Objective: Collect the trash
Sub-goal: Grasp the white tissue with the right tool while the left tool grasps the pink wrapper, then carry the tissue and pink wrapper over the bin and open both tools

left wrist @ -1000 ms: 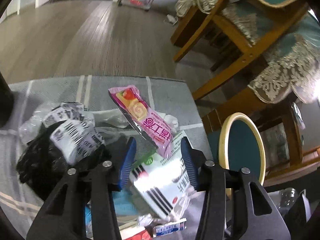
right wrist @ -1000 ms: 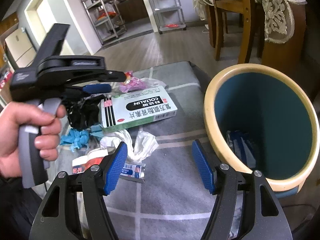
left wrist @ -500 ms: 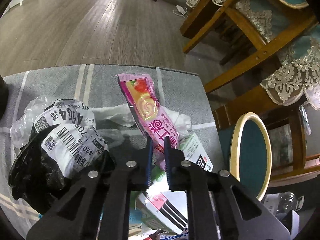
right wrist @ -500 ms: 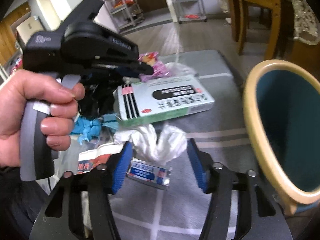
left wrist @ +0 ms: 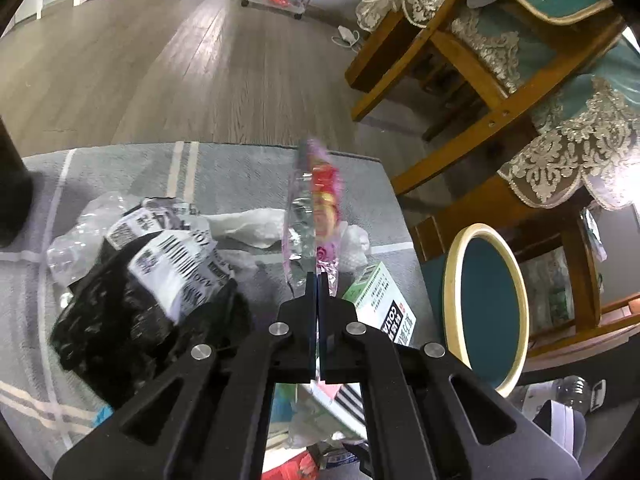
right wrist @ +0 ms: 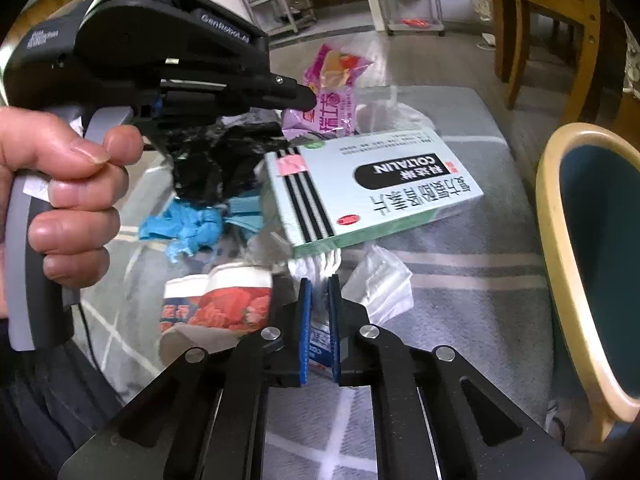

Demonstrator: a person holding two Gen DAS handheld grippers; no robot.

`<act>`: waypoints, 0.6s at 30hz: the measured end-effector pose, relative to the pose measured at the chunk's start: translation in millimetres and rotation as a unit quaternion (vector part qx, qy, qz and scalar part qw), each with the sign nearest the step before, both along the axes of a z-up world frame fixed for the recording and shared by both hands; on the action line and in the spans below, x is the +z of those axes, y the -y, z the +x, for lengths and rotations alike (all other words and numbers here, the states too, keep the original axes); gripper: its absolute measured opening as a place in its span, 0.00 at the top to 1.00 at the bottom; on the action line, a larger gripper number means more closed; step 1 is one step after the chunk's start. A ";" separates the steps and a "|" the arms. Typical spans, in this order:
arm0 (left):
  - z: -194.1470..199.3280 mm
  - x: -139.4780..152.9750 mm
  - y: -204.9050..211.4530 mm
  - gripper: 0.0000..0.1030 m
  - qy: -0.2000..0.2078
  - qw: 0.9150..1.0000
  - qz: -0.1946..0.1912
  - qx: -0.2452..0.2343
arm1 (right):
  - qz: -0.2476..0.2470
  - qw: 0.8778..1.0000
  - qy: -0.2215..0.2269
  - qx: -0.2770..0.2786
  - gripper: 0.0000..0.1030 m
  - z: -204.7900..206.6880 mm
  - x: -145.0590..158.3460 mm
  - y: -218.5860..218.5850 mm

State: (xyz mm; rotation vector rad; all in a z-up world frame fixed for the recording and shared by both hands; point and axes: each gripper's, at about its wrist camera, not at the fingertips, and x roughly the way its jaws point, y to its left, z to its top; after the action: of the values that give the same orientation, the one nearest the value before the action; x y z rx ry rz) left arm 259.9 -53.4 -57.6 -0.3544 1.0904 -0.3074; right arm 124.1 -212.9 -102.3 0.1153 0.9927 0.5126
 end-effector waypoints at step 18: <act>-71.0 48.3 -48.2 1.00 0.073 0.997 -0.012 0.023 | 0.039 0.996 0.071 0.049 0.91 -38.8 55.9 -11.1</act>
State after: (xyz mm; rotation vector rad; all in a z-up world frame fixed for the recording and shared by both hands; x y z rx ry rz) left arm 188.8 -5.3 -9.3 -0.3727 0.9340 -0.3012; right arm 85.3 -201.7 -46.5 0.0980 0.8420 0.6406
